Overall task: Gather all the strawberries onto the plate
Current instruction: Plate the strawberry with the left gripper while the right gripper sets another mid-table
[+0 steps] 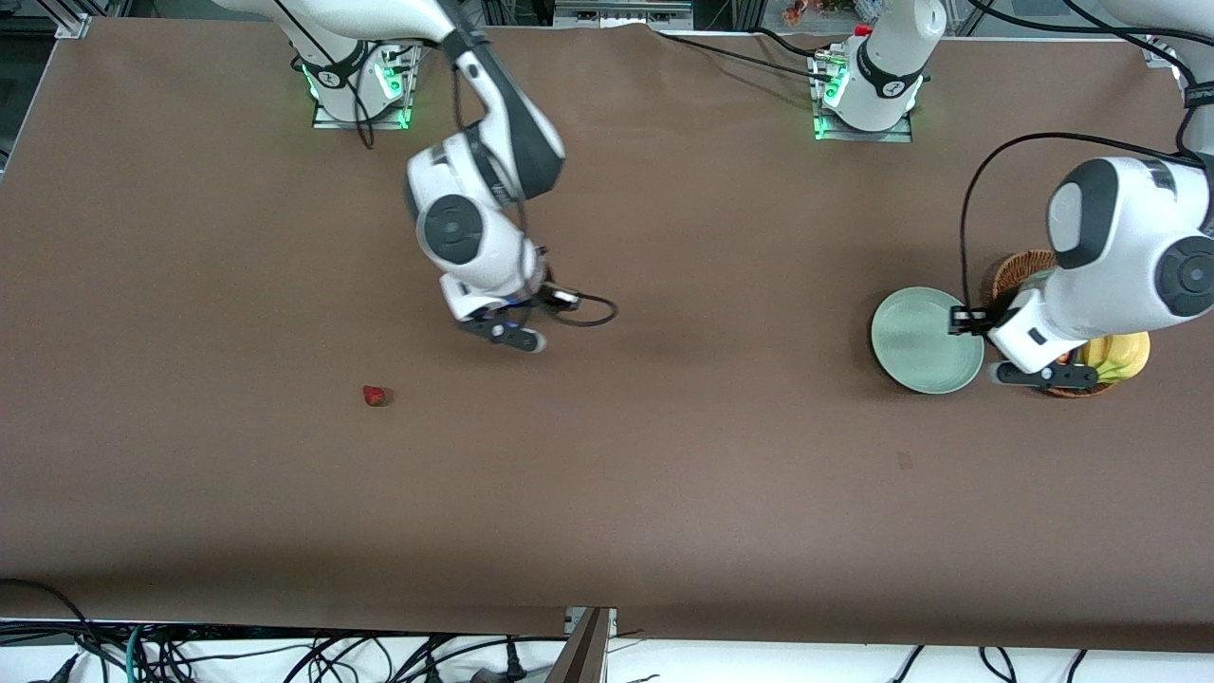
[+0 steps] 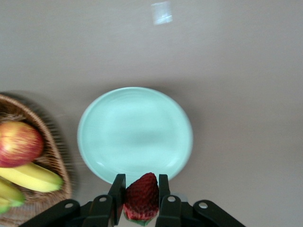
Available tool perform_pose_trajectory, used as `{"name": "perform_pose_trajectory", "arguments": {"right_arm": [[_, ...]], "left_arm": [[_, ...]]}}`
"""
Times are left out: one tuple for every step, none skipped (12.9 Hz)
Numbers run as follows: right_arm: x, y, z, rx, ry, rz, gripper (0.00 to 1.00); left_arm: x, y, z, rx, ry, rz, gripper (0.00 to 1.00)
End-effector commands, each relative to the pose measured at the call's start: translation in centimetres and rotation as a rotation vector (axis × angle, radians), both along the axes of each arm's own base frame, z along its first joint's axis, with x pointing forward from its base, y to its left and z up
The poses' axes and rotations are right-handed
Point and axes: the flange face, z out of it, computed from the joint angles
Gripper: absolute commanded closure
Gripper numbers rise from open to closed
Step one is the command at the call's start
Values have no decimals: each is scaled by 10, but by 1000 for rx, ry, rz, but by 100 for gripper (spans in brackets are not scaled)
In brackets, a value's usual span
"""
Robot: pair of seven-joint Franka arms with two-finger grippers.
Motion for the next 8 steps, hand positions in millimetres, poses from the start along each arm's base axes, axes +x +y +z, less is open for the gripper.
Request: {"name": "perform_pose_trajectory", "arguments": {"right_arm": [[-3, 83, -23, 30, -52, -122, 82], [-12, 110, -33, 55, -80, -180, 82], [-24, 135, -45, 89, -122, -223, 82], [-37, 153, -60, 123, -159, -269, 81], [-51, 167, -72, 149, -183, -297, 79], [-60, 174, -83, 157, -194, -310, 79], [-64, 176, -89, 157, -194, -318, 76], [-66, 177, -94, 152, -193, -317, 72]], "left_arm": [[-26, 27, -49, -20, -56, -56, 84], [-34, 36, -71, -13, -76, -65, 84], [-41, 43, -94, -7, -89, -73, 84], [-46, 52, -112, 5, -106, -64, 84], [-49, 55, -127, 10, -110, -70, 84], [-50, 57, -135, 11, -102, -74, 84], [-51, 58, -138, 12, -100, -73, 82], [-51, 58, -138, 12, -100, -73, 68]]}}
